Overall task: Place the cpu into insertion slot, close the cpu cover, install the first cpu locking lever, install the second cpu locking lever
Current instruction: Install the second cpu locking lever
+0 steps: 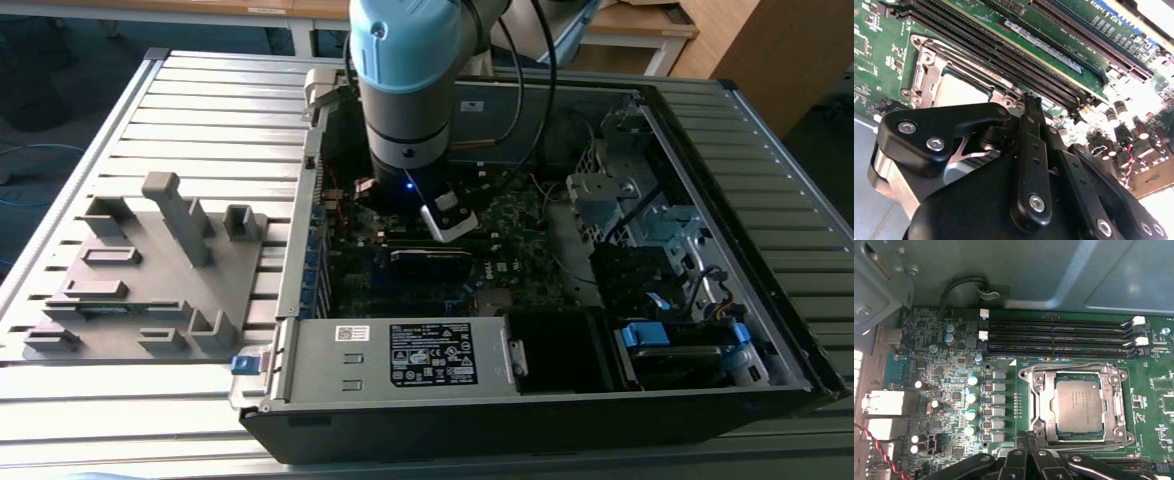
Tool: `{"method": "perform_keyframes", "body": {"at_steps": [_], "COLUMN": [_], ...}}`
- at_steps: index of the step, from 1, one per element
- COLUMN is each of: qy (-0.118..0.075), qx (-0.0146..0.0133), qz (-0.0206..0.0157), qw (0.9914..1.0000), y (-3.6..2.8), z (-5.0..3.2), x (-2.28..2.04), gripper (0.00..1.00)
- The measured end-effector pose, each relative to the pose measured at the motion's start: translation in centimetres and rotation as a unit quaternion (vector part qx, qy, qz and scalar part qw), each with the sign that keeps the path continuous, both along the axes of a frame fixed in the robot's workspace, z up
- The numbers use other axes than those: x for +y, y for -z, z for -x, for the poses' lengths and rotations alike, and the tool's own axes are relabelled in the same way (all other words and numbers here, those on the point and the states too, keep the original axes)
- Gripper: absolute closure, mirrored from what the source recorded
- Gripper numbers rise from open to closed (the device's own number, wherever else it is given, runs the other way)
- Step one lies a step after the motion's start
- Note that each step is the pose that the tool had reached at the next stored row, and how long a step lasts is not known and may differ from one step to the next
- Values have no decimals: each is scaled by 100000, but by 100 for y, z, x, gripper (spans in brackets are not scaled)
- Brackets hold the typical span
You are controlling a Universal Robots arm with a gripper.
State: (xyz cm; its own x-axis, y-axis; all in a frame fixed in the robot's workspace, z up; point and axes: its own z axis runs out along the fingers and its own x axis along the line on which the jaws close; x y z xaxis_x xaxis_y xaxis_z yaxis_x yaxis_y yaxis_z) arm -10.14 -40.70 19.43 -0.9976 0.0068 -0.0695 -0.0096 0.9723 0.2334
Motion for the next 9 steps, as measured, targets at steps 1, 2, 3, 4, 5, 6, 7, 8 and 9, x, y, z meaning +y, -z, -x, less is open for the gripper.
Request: {"method": "perform_keyframes", "body": {"at_steps": [1,2,3,4,5,6,7,8,9], "qy": [-2,-2,-3,-7,-5,-1,-2,-3,-2], "qx": [-65,-113,-134,-142,-150,-161,-163,-160,-161], "qz": [-8,-5,1,11,7,-4,-4,-2,2], "qw": [100000,100000,100000,100000,100000,100000,100000,100000,100000], "y": [4,7,9,10,12,15,18,22,26], "z": [6,10,11,11,12,12,12,12,12], "x": [0,0,0,-1,-2,-2,-4,-7,-10], "gripper": [89,89,89,89,89,89,89,89,89]}}
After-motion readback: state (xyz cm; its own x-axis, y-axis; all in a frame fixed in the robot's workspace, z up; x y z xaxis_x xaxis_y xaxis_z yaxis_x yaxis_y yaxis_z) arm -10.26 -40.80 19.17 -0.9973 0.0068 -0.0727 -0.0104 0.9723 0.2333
